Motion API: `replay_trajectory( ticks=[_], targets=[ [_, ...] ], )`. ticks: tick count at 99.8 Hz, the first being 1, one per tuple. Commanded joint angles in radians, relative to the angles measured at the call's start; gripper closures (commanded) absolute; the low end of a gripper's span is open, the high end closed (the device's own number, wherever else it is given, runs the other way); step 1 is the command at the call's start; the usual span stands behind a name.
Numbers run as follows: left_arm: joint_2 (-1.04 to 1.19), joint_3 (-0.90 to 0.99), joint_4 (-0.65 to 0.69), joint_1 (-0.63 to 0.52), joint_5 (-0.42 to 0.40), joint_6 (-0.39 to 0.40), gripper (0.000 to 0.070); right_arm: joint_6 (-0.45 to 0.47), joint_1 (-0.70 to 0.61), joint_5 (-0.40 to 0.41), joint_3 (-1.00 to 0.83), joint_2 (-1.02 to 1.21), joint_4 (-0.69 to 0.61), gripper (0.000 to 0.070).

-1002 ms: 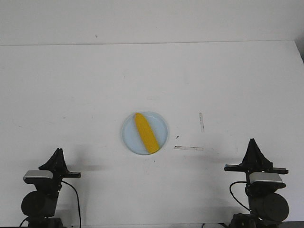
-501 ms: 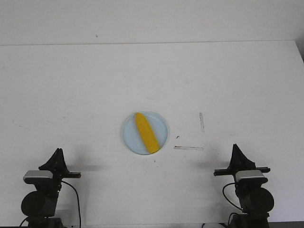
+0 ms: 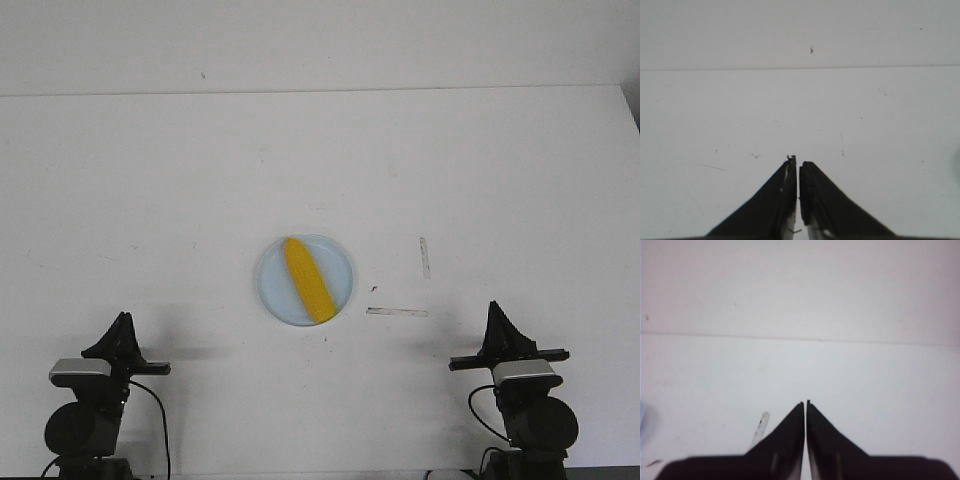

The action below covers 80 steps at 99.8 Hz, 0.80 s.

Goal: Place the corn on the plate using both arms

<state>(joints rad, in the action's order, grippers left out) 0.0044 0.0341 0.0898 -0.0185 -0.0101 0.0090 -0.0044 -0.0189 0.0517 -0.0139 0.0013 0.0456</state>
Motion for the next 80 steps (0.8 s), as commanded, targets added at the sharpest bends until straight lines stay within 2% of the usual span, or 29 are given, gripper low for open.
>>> replay_trajectory(
  ticks=[1,80],
  targets=[
    [-0.001,-0.021,0.012,-0.002,-0.003,-0.001,0.0698,-0.012,-0.001,0.002,0.001,0.000,0.027,0.0692],
    [-0.001,-0.021,0.012,-0.002,-0.003,-0.001,0.0698,-0.012,-0.001,0.001,0.001,0.000,0.043,0.0692]
  ],
)
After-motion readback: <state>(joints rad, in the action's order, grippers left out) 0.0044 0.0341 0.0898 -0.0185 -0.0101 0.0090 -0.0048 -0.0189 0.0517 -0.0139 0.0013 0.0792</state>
